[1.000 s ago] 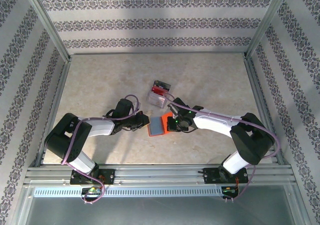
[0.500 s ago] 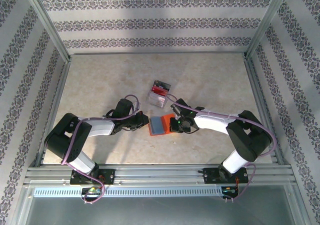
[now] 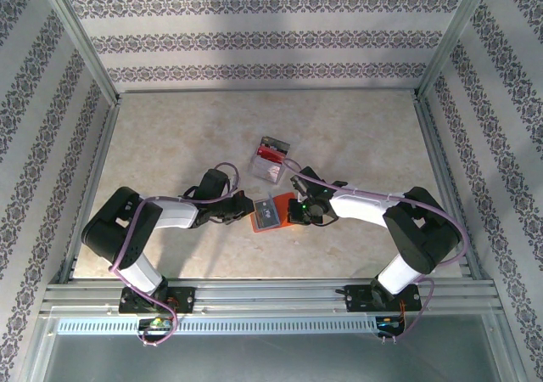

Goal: Take the credit cards out of the card holder

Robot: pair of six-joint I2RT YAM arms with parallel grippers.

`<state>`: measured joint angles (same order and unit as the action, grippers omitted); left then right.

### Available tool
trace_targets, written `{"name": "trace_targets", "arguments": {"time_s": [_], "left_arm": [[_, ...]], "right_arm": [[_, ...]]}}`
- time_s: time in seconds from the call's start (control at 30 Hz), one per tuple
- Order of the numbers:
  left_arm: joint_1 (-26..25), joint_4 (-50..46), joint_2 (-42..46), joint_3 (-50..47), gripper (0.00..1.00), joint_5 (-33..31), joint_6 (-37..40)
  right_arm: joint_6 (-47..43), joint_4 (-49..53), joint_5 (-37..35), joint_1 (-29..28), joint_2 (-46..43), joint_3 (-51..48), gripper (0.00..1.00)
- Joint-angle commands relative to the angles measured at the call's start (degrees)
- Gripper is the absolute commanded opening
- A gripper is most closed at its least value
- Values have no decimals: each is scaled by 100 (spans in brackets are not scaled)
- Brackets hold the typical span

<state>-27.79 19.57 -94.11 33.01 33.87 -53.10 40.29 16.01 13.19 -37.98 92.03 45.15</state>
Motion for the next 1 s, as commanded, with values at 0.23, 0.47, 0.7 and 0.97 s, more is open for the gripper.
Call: {"name": "trace_targets", "arguments": {"time_s": [0.23, 0.47, 0.7, 0.97], "left_arm": [[-78, -157, -316, 132, 5, -204, 153], [-78, -125, -389, 107, 5, -214, 116], [-80, -121, -367, 109, 5, -228, 120], [-78, -258, -321, 161, 5, -240, 192]], "right_arm": [[-39, -385, 728, 344, -777, -209, 4], [-29, -360, 937, 293, -1583, 2, 4], [104, -381, 946, -334, -955, 661, 4], [-93, 234, 193, -483, -70, 1129, 3]]}}
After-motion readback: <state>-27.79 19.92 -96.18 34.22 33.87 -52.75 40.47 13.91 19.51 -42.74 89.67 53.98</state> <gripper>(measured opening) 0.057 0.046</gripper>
